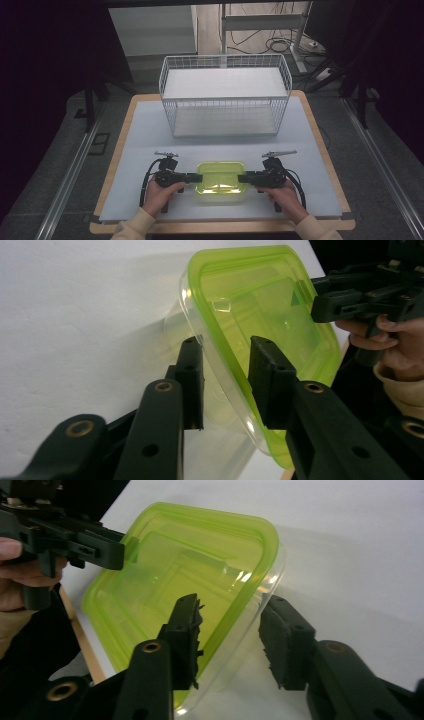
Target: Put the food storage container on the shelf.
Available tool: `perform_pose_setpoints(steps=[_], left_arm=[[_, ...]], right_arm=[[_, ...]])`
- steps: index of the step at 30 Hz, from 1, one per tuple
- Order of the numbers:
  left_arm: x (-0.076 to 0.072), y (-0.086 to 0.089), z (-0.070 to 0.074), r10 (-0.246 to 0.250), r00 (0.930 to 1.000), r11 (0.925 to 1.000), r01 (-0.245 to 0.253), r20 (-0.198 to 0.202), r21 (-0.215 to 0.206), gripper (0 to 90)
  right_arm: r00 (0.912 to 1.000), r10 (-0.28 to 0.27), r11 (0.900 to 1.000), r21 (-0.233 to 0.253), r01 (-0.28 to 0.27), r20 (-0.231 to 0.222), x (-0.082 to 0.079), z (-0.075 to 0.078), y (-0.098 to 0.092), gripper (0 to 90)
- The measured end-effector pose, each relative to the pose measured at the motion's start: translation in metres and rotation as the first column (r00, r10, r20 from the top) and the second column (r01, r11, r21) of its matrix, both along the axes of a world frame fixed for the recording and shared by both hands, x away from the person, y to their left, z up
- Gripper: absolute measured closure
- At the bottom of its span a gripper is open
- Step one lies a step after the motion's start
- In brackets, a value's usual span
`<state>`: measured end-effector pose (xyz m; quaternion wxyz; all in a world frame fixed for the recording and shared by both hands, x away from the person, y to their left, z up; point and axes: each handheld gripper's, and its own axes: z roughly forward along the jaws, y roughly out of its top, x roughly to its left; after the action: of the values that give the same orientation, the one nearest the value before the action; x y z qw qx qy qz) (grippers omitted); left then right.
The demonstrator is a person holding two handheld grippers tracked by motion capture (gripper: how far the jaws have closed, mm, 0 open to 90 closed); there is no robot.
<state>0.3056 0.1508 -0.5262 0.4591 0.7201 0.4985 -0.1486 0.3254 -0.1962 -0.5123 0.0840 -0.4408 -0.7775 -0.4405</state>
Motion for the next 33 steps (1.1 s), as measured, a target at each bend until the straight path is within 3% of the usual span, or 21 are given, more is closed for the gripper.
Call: perform_pose_setpoints(steps=[11,17,22,33], left_arm=[[-0.004,0.001,0.006,0.005,0.9999,0.9998,-0.005,0.011,-0.017,74.8],[-0.008,0.004,0.010,0.005,0.9996,0.9993,-0.004,0.028,-0.036,80.4],[-0.011,0.002,0.013,0.009,0.9988,0.9997,-0.008,0.049,-0.024,81.1],[-0.017,0.003,0.024,0.024,0.9961,0.9988,-0.020,0.085,-0.045,81.3]], right_arm=[[0.9984,-0.041,0.998,0.046,0.043,-0.038,-0.003,0.005,-0.005,73.3],[0.9963,-0.071,0.991,0.108,0.076,-0.049,-0.007,0.011,-0.010,80.8],[0.9956,-0.081,0.990,0.115,0.086,-0.046,-0.008,0.013,-0.012,81.7],[0.9968,-0.079,0.987,0.139,0.080,-0.015,-0.011,0.022,-0.012,81.8]])
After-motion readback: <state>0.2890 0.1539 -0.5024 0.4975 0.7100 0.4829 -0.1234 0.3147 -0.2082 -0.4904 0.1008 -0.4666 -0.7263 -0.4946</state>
